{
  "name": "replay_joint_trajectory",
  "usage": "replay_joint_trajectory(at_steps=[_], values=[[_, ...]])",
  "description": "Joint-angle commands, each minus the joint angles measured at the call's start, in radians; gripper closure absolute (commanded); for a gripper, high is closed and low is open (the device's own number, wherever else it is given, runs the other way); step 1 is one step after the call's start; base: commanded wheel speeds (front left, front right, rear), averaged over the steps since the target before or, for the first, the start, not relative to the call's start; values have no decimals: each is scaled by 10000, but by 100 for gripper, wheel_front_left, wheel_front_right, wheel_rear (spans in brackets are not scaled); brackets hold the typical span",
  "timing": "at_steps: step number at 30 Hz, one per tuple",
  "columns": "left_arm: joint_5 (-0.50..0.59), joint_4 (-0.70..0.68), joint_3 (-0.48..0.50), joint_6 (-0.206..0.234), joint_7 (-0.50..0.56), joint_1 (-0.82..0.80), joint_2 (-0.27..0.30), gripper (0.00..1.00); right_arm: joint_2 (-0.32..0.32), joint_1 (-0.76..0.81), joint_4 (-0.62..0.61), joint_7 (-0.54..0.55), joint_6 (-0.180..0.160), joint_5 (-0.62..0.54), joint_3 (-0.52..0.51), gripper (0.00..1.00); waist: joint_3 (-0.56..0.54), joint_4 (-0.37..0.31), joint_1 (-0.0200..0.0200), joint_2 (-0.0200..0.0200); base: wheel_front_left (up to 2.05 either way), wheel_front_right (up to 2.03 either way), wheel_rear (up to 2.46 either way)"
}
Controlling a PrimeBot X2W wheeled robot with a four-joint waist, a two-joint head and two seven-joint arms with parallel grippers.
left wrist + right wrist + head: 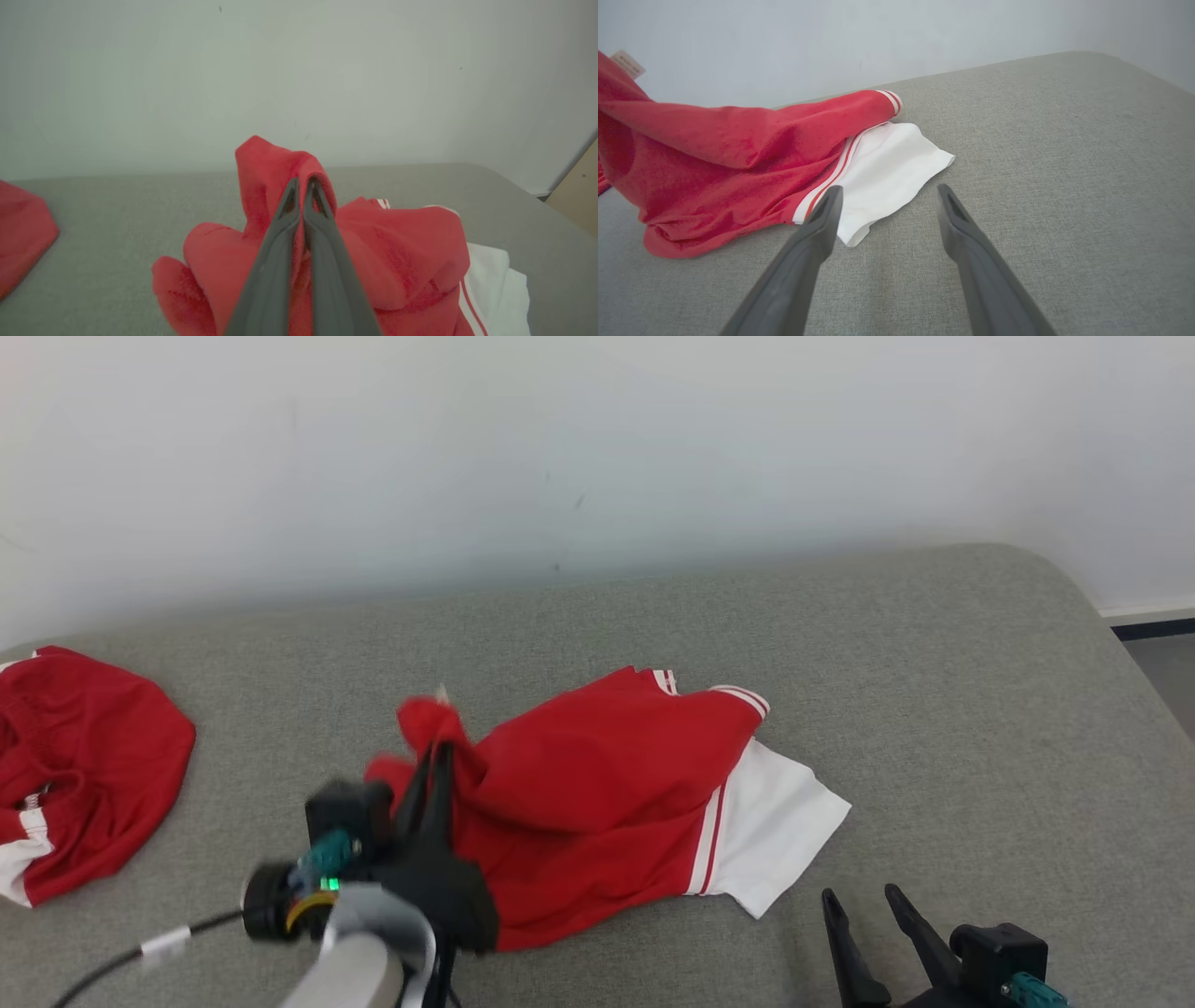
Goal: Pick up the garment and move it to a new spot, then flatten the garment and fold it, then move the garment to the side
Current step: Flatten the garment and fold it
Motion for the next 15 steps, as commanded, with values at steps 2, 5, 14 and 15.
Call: replay_joint_trajectory(at_steps=[2,5,14,15], values=[[-454,-323,-66,130,246,1344,15,100,4,145,-7,-50,-22,94,-50,0,17,179,0,0,0,0,0],[-738,-798,-289,210,583,2666,87,100,4,132,-30,-14,-22,70,-120,0,98,393,0,0,0,0,0],[-1143,-1618,152,704,-14,4216,288,0,-158,-690,12,992,-22,80,112,0,91,1051,0,0,0,0,0],[-1237,-1650,221,682,-107,4329,282,0,-226,-867,11,1299,-22,109,169,0,83,1082,0,0,0,0,0]])
